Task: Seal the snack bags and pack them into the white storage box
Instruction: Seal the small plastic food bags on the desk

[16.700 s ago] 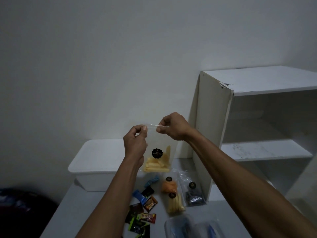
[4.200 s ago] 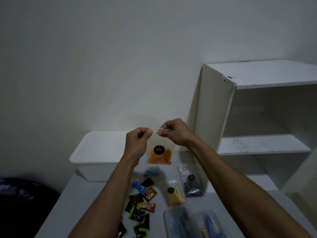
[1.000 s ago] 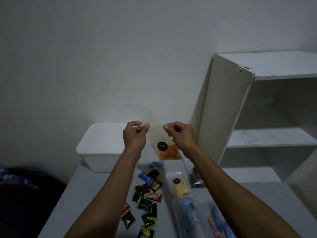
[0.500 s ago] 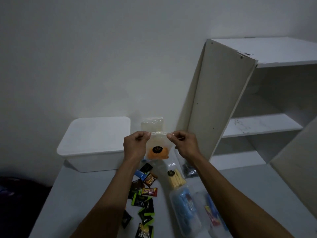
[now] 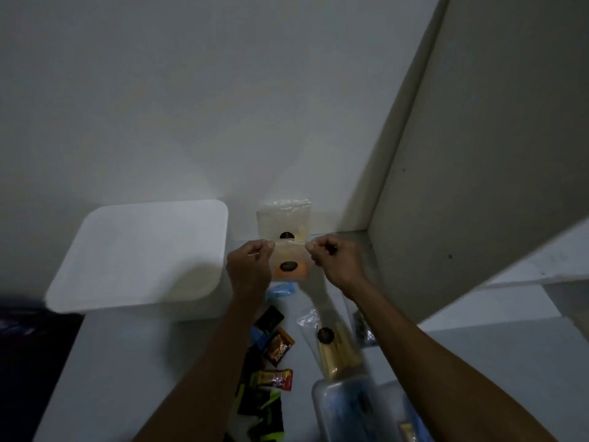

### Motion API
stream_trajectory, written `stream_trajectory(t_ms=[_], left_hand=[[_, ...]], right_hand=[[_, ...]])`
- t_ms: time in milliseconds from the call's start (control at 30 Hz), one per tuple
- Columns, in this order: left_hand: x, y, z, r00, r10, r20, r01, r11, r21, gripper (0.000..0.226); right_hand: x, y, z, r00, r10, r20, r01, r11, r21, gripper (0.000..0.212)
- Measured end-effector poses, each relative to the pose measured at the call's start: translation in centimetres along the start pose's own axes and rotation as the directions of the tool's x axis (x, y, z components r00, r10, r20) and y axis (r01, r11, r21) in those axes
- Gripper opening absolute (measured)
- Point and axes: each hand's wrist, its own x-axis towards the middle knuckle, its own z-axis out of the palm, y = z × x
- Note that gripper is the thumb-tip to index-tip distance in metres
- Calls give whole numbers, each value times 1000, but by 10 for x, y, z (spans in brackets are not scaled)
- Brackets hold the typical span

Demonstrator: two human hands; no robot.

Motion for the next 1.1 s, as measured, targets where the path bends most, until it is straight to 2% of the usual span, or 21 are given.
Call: stream_trajectory(t_ms=[100, 233, 367, 600, 700, 800, 933, 1033, 1100], left_hand=[[31, -14, 19, 997, -64, -40, 66, 997, 34, 12], [51, -37, 36, 981, -181, -76, 185, 981, 61, 11], [61, -54, 45, 964, -238, -115, 243, 969, 37, 10], [80, -55, 55, 956, -250, -155, 259, 965, 35, 15], [82, -53, 59, 957, -257, -135, 268, 961, 71, 17], [77, -53, 60, 955, -279, -105, 291, 949, 121, 5], [61, -50, 56, 944, -303, -129, 320, 938, 135, 29], [37, -37, 49, 940, -327, -103, 337, 936, 104, 38], [18, -29, 40, 953, -292, -76, 300, 947, 118, 42]], right_hand=[[37, 23, 15, 1000, 21, 13, -21, 1000, -14, 8], [67, 59, 30, 996, 86, 30, -86, 996, 7, 23], [79, 71, 42, 991, 123, 49, -123, 992, -15, 9], [101, 65, 53, 993, 109, -39, -112, 991, -73, 1], [103, 70, 57, 988, 113, -103, -121, 989, -79, 7], [100, 69, 56, 982, 158, -106, -162, 986, -33, 20], [88, 63, 50, 975, 191, -116, -187, 981, 48, 30], [72, 59, 38, 972, 185, -142, -180, 982, 51, 26], [56, 52, 26, 969, 193, -154, -186, 981, 58, 22]])
